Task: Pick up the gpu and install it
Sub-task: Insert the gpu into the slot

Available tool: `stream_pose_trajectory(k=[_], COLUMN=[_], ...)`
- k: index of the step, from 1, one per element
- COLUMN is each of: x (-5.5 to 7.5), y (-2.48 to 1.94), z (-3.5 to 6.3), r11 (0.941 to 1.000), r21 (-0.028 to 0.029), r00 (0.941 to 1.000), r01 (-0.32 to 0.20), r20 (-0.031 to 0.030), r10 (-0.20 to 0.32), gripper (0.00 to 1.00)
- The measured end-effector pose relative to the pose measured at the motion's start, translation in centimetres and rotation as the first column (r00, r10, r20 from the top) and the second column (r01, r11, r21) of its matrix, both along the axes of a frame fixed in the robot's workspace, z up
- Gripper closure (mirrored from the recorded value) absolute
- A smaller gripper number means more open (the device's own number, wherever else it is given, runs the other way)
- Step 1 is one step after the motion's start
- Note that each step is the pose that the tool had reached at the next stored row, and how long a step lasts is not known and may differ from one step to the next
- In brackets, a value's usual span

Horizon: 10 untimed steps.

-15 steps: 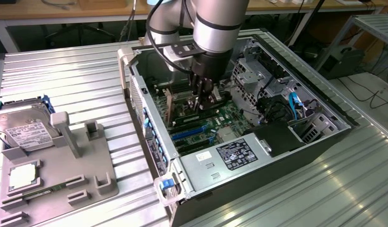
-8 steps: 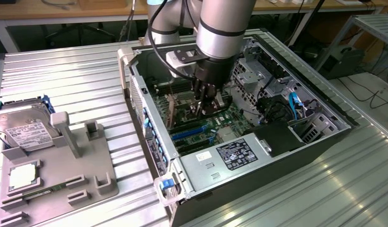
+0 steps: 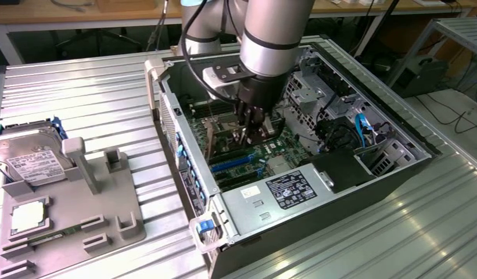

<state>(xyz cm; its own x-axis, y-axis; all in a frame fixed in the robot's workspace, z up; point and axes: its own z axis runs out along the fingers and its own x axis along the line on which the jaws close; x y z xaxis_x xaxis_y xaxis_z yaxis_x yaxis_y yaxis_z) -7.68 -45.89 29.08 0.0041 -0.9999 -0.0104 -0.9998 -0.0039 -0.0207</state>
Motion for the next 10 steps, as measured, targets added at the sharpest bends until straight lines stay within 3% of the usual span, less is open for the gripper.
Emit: stream_pose_trajectory(k=[10], x=[-0.1], y=[0.0], z=[-1.2], r11=[1.0], r21=[0.0], r00=[1.0], r01=[0.0], r20=[0.0], r10=[0.0], gripper=[0.69])
